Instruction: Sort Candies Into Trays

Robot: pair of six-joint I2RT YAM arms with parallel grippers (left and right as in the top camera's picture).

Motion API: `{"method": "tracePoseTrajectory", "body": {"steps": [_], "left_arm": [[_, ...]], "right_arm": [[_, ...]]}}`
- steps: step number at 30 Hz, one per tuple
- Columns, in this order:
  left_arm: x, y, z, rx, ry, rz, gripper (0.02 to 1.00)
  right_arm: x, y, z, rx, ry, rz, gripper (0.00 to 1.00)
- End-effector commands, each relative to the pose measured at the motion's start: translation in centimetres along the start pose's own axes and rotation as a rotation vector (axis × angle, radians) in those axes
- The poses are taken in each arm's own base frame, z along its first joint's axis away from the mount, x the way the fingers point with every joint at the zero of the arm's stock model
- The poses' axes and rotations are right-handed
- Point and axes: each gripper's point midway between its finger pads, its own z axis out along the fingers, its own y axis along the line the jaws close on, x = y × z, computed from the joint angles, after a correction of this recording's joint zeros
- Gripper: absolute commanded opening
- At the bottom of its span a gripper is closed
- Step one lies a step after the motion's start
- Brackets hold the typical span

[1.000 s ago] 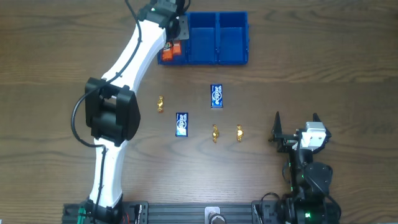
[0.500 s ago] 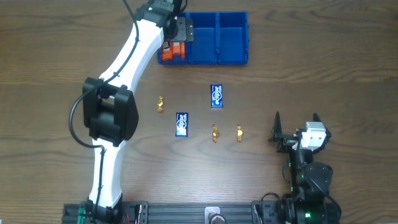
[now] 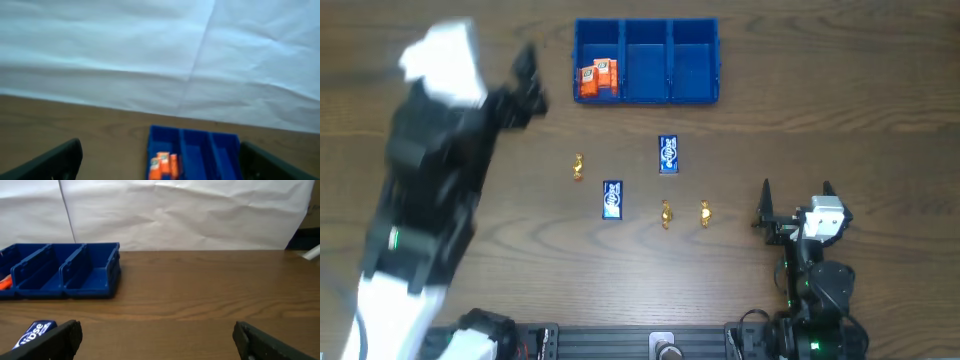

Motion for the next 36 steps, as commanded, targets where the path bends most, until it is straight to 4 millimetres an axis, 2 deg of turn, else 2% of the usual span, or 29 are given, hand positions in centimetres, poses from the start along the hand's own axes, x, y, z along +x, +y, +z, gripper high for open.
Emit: {"method": "tracePoseTrajectory", "body": {"steps": [1, 4, 5, 7, 10, 15, 18, 22, 29, 36], "left_arm": [[4.0, 3.5, -4.7, 0.036, -0.123, 0.082, 0.998], [6.1, 4.8, -6.6, 0.058, -0.201, 0.099, 0.998], [7.7, 5.5, -7.2, 0.068, -0.223, 0.108, 0.998], [9.9, 5.5, -7.5, 0.105, -0.236, 0.146, 0.998], [13.3, 5.8, -7.5, 0.141, -0.251, 0.16, 0.998], [17.2, 6.3, -7.0, 0.173, -0.261, 0.154, 0.998], [19.6, 6.7, -6.5, 0.187, -0.218, 0.071, 0.998], [20.9, 6.8, -6.2, 0.186, -0.162, 0.069, 0.998], [24.5, 7.7, -5.8, 0.153, -0.016, 0.06, 0.998], [24.7, 7.8, -5.8, 0.151, -0.008, 0.059, 0.998]], "right_arm": [[0.1, -0.1, 0.0, 0.005, 0.002, -0.014, 0.998], [0.1, -0.1, 0.0, 0.005, 0.002, -0.014, 0.998], [0.1, -0.1, 0.0, 0.005, 0.002, -0.014, 0.998], [0.1, -0.2, 0.0, 0.006, 0.002, -0.014, 0.998], [0.1, -0.1, 0.0, 0.005, 0.002, -0.014, 0.998], [0.1, -0.1, 0.0, 0.005, 0.002, -0.014, 0.998], [0.1, -0.1, 0.0, 0.005, 0.002, -0.014, 0.998], [0.1, -0.2, 0.0, 0.006, 0.002, -0.014, 0.998], [0.1, -0.1, 0.0, 0.005, 0.002, -0.014, 0.998], [0.1, -0.1, 0.0, 0.005, 0.002, -0.014, 0.998]]}}
